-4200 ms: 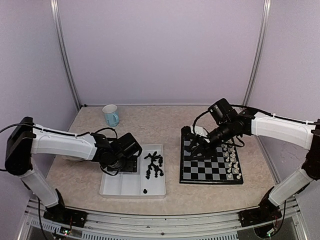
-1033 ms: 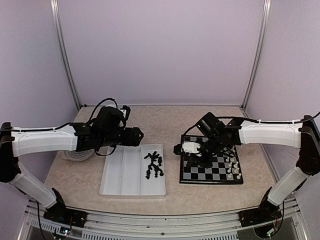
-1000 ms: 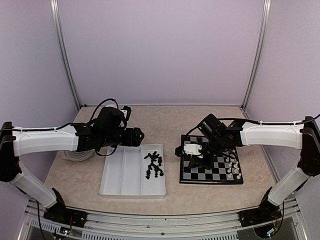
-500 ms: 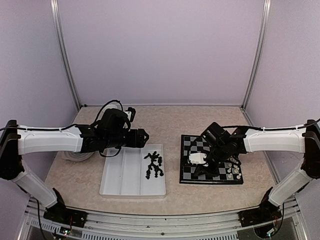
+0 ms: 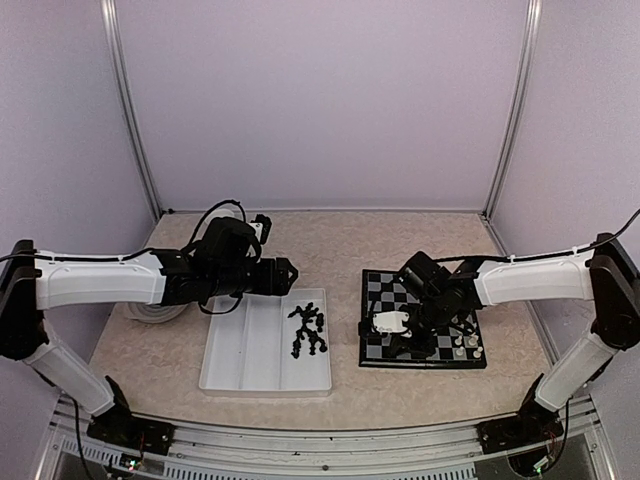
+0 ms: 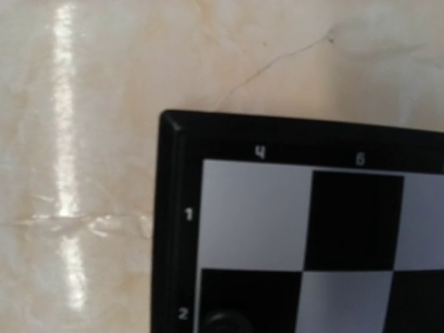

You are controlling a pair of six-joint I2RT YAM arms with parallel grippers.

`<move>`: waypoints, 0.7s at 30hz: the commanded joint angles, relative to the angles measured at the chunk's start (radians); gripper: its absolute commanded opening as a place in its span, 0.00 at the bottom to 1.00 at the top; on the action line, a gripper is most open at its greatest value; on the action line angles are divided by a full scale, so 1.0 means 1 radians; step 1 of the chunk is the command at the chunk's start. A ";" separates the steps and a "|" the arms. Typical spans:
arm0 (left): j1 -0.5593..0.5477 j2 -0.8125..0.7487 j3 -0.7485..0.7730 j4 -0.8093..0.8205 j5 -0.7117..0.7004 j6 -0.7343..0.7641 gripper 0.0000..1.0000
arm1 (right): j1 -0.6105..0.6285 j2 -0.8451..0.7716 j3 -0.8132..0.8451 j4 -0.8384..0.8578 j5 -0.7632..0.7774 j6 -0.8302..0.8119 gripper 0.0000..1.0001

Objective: Set up the chess pieces on the board
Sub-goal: Place the pawn at a7.

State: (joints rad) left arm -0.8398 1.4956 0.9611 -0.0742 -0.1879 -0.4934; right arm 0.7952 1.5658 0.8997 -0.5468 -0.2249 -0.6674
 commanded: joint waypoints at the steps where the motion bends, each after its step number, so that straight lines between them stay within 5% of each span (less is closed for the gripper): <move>1: -0.007 0.005 0.005 0.021 -0.008 -0.005 0.83 | -0.004 0.025 0.000 0.032 0.024 0.012 0.01; 14: -0.007 -0.005 0.011 0.004 -0.001 -0.003 0.84 | -0.003 -0.006 0.058 -0.033 -0.006 0.017 0.28; 21: 0.050 -0.118 -0.020 -0.110 -0.064 0.046 0.85 | -0.004 -0.006 0.206 -0.094 -0.082 0.012 0.31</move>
State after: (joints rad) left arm -0.8326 1.4734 0.9623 -0.1200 -0.2089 -0.4774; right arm 0.7952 1.5749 1.0183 -0.6056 -0.2478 -0.6533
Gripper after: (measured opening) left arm 0.850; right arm 0.316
